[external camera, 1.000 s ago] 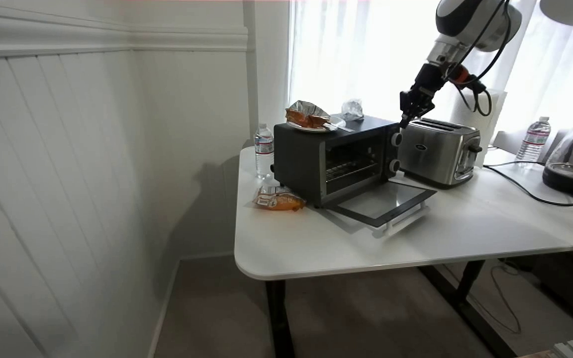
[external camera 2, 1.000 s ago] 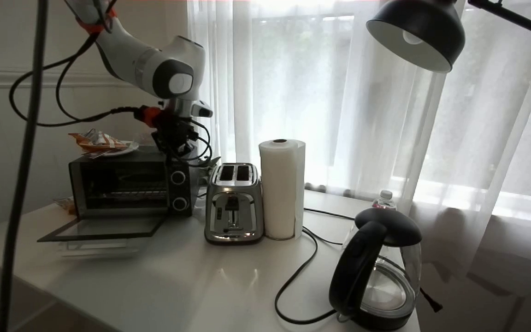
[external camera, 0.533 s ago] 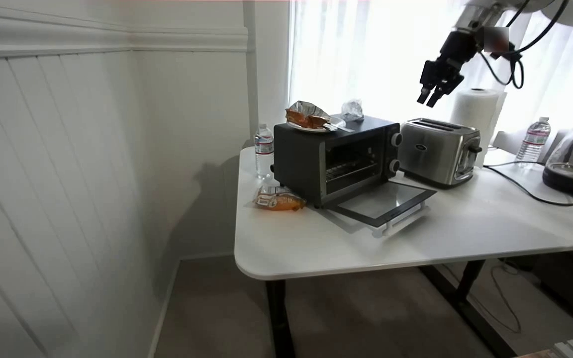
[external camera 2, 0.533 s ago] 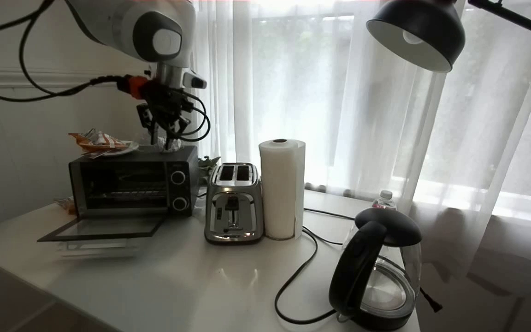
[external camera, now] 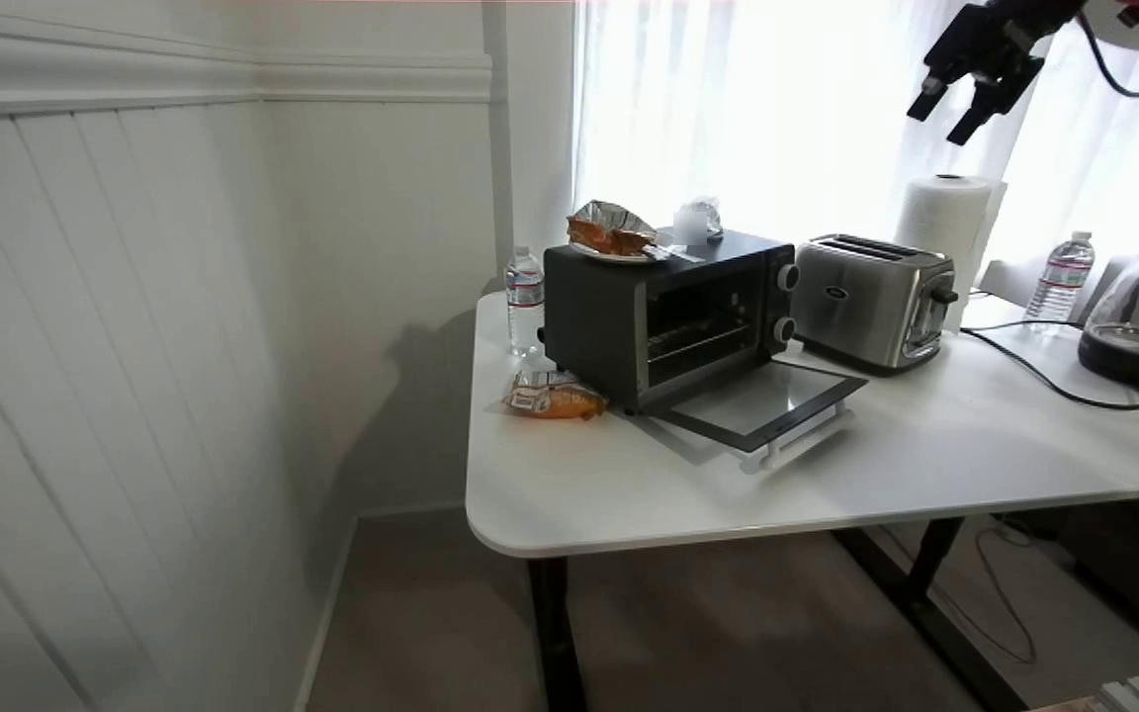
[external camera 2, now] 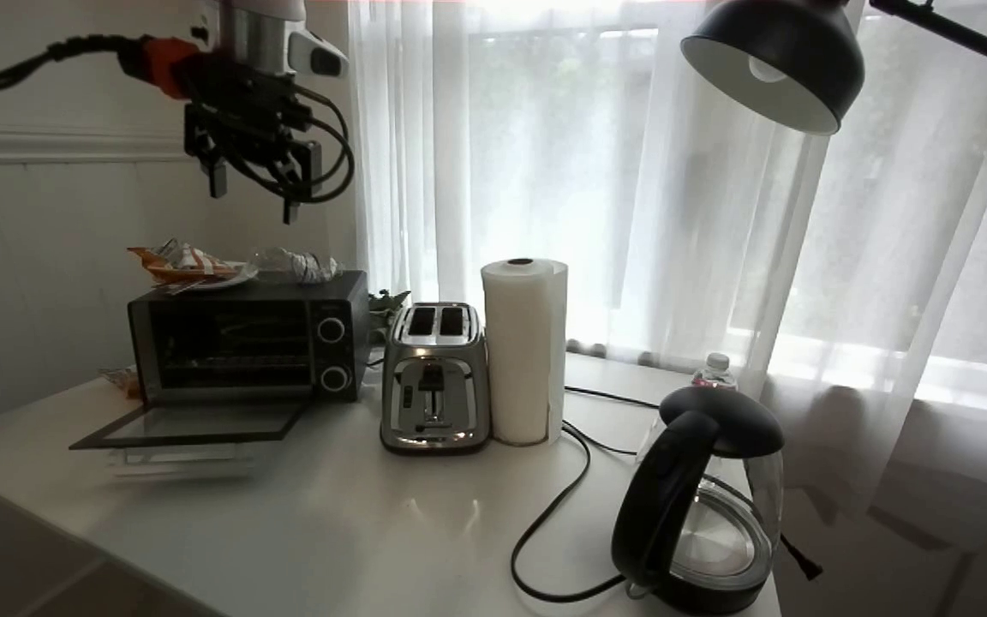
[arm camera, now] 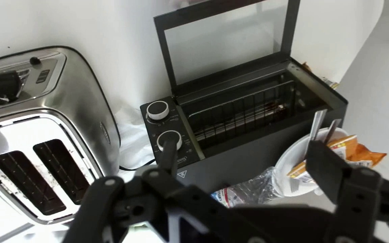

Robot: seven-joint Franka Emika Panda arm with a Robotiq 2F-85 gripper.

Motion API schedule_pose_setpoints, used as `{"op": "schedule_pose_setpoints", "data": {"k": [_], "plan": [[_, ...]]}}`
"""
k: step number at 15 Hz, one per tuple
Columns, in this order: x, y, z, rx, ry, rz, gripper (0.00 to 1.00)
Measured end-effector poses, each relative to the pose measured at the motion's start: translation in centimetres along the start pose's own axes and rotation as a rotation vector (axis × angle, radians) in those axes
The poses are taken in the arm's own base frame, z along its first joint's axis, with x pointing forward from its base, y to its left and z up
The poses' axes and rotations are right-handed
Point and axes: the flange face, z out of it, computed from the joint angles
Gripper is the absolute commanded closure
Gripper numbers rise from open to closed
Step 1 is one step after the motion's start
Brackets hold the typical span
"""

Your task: Turn the top dial on the black oven to the left

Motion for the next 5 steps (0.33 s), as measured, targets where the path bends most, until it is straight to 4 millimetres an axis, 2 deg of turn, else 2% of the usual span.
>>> {"op": "schedule_pose_setpoints", "data": {"k": [3,5], "plan": [[-2.5,-0.7,-2.4,0.041,0.002,-0.025,0.00],[-3.3,-0.7,-3.0,0.049,0.007,-0.035,0.00]]}}
